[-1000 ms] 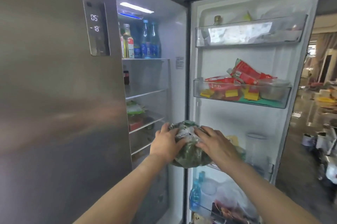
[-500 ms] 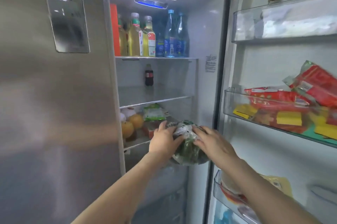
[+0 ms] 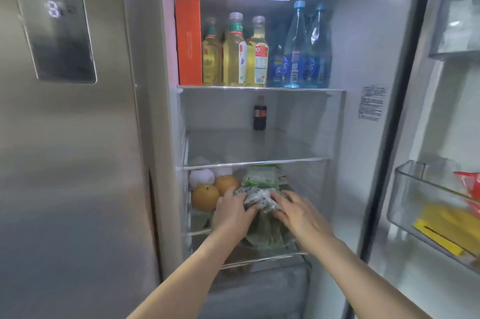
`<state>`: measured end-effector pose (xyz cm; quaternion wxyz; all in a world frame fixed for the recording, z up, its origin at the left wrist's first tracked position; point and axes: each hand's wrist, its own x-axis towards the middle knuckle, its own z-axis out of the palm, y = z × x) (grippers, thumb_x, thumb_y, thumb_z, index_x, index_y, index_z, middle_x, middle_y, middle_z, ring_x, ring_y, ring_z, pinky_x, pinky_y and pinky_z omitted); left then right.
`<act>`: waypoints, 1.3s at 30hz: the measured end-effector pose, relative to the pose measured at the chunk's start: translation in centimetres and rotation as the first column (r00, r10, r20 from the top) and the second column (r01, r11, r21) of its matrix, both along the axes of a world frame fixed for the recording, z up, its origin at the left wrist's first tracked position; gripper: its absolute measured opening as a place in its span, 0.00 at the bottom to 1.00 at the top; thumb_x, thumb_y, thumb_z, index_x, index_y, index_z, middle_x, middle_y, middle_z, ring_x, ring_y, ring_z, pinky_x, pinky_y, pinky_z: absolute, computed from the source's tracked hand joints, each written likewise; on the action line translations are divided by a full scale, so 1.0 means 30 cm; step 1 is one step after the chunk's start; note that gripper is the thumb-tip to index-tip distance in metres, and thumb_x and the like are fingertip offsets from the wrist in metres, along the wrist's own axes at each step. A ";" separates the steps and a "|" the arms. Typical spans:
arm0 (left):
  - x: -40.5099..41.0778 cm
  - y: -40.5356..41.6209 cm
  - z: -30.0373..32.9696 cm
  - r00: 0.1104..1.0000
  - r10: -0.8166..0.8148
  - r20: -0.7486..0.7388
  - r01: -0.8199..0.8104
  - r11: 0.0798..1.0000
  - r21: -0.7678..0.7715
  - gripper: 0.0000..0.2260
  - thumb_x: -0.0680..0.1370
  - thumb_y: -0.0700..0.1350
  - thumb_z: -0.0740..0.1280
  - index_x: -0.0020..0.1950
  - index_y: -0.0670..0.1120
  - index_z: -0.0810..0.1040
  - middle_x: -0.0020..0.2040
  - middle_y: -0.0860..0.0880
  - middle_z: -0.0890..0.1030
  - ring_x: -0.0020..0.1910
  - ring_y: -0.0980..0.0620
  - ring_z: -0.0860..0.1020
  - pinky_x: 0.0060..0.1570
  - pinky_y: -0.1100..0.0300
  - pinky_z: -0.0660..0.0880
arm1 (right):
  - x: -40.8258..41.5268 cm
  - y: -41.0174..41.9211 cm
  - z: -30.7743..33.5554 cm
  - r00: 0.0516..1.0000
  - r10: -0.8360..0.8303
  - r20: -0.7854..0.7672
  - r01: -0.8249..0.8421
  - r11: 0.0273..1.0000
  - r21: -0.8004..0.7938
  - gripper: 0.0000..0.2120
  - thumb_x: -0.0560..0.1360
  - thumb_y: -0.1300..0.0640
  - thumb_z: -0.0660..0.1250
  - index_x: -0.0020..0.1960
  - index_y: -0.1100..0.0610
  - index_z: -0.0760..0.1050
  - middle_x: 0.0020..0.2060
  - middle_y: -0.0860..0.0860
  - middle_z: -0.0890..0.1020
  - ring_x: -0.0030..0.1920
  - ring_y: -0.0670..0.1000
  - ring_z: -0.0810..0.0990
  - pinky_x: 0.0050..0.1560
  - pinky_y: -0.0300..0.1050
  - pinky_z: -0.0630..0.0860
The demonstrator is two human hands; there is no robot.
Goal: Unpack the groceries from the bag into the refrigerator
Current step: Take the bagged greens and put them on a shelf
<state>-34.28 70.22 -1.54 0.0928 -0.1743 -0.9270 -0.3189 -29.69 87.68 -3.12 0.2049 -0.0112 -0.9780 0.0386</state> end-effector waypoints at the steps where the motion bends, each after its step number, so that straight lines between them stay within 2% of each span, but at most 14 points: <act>1: -0.016 0.013 0.023 0.999 0.013 -0.040 -0.013 1.000 0.011 0.22 0.77 0.59 0.62 0.69 0.52 0.71 0.74 0.51 0.63 0.68 0.47 0.66 0.64 0.51 0.67 | -0.020 0.012 0.025 0.999 0.020 -0.047 -0.021 1.000 -0.006 0.23 0.79 0.42 0.57 0.73 0.43 0.63 0.69 0.50 0.70 0.61 0.57 0.73 0.59 0.51 0.73; 3: -0.040 0.040 0.095 0.987 0.039 -0.157 -0.033 0.999 0.040 0.22 0.77 0.60 0.61 0.68 0.51 0.72 0.73 0.50 0.64 0.68 0.46 0.66 0.65 0.52 0.66 | -0.053 0.034 0.098 0.979 0.062 -0.195 -0.070 0.997 -0.033 0.24 0.78 0.42 0.56 0.72 0.46 0.67 0.65 0.52 0.74 0.58 0.59 0.75 0.55 0.54 0.76; 6: -0.068 0.076 0.256 0.931 0.106 -0.350 -0.072 0.991 0.109 0.22 0.77 0.60 0.61 0.67 0.50 0.72 0.73 0.50 0.64 0.67 0.45 0.65 0.64 0.51 0.66 | -0.111 0.067 0.242 0.911 0.086 -0.403 -0.104 0.994 -0.022 0.24 0.77 0.44 0.56 0.71 0.49 0.69 0.62 0.55 0.76 0.58 0.59 0.75 0.54 0.53 0.76; 8: -0.111 0.095 0.356 0.889 0.125 -0.441 -0.073 0.988 0.133 0.21 0.77 0.59 0.62 0.66 0.50 0.73 0.73 0.50 0.64 0.67 0.45 0.65 0.61 0.51 0.68 | -0.160 0.080 0.338 0.879 0.083 -0.470 -0.105 0.994 -0.019 0.25 0.77 0.43 0.54 0.71 0.49 0.68 0.62 0.55 0.76 0.58 0.59 0.75 0.53 0.53 0.75; 10: -0.183 0.108 0.426 0.882 0.130 -0.454 -0.078 0.988 0.131 0.21 0.77 0.59 0.63 0.65 0.50 0.74 0.71 0.49 0.66 0.65 0.44 0.66 0.59 0.51 0.69 | -0.229 0.087 0.406 0.871 0.089 -0.484 -0.115 0.993 -0.024 0.25 0.77 0.42 0.53 0.71 0.50 0.68 0.61 0.56 0.76 0.56 0.60 0.75 0.52 0.54 0.76; 14: -0.349 0.114 0.455 0.919 0.208 -0.335 -0.178 0.977 0.118 0.21 0.77 0.60 0.61 0.62 0.48 0.76 0.68 0.46 0.69 0.62 0.42 0.69 0.58 0.51 0.69 | -0.396 0.081 0.458 0.929 0.096 -0.357 -0.106 0.994 -0.007 0.28 0.76 0.37 0.47 0.70 0.49 0.67 0.59 0.58 0.76 0.52 0.63 0.75 0.50 0.56 0.76; 19: -0.514 0.092 0.393 0.951 0.259 -0.171 -0.222 0.952 0.208 0.23 0.77 0.59 0.63 0.68 0.50 0.72 0.72 0.49 0.65 0.66 0.46 0.65 0.62 0.54 0.65 | -0.556 0.059 0.434 0.971 0.130 -0.200 -0.153 0.982 -0.108 0.22 0.80 0.43 0.55 0.73 0.42 0.59 0.69 0.54 0.67 0.65 0.60 0.66 0.61 0.54 0.70; 23: -0.576 0.057 0.355 0.955 0.250 -0.157 -0.239 0.967 0.085 0.23 0.78 0.59 0.62 0.70 0.52 0.70 0.76 0.48 0.58 0.74 0.45 0.56 0.71 0.51 0.58 | -0.628 0.021 0.399 0.986 0.145 -0.084 -0.160 0.966 -0.206 0.26 0.80 0.46 0.58 0.76 0.45 0.54 0.74 0.52 0.60 0.71 0.56 0.59 0.69 0.55 0.63; 26: -0.579 0.046 0.309 0.963 0.238 -0.129 -0.232 0.971 0.059 0.25 0.78 0.58 0.61 0.73 0.55 0.64 0.78 0.49 0.52 0.76 0.46 0.50 0.73 0.50 0.54 | -0.624 0.019 0.383 0.989 0.140 -0.053 -0.149 0.956 -0.252 0.29 0.80 0.46 0.58 0.77 0.46 0.51 0.76 0.51 0.56 0.74 0.53 0.54 0.72 0.56 0.60; 29: -0.562 0.038 0.268 0.969 0.210 -0.129 -0.202 0.977 0.067 0.24 0.79 0.58 0.60 0.74 0.58 0.61 0.78 0.51 0.52 0.76 0.47 0.49 0.73 0.50 0.53 | -0.594 0.036 0.354 0.955 0.295 -0.033 -0.289 0.897 -0.334 0.30 0.79 0.44 0.60 0.77 0.45 0.53 0.76 0.47 0.57 0.74 0.51 0.58 0.73 0.52 0.60; 33: -0.540 0.009 0.215 0.991 0.095 -0.099 -0.098 0.995 -0.021 0.28 0.78 0.58 0.61 0.76 0.58 0.55 0.78 0.52 0.52 0.77 0.49 0.48 0.74 0.51 0.50 | -0.587 0.058 0.303 0.943 0.331 0.034 -0.307 0.906 -0.293 0.33 0.79 0.46 0.62 0.77 0.41 0.48 0.78 0.44 0.50 0.76 0.51 0.52 0.74 0.54 0.58; 36: -0.558 0.000 0.208 0.991 0.107 -0.081 -0.112 0.992 -0.053 0.29 0.79 0.55 0.62 0.77 0.59 0.53 0.79 0.53 0.50 0.77 0.50 0.46 0.74 0.51 0.49 | -0.607 0.050 0.292 0.942 0.329 0.059 -0.299 0.909 -0.289 0.32 0.80 0.50 0.61 0.77 0.40 0.48 0.78 0.42 0.47 0.76 0.52 0.53 0.73 0.54 0.61; 39: -0.595 0.008 0.213 0.989 0.125 -0.075 -0.130 0.989 -0.071 0.30 0.79 0.53 0.63 0.77 0.58 0.52 0.79 0.53 0.49 0.77 0.49 0.46 0.74 0.51 0.49 | -0.652 0.021 0.287 0.950 0.302 0.080 -0.272 0.926 -0.260 0.30 0.81 0.52 0.59 0.77 0.41 0.49 0.78 0.45 0.46 0.76 0.55 0.55 0.72 0.54 0.61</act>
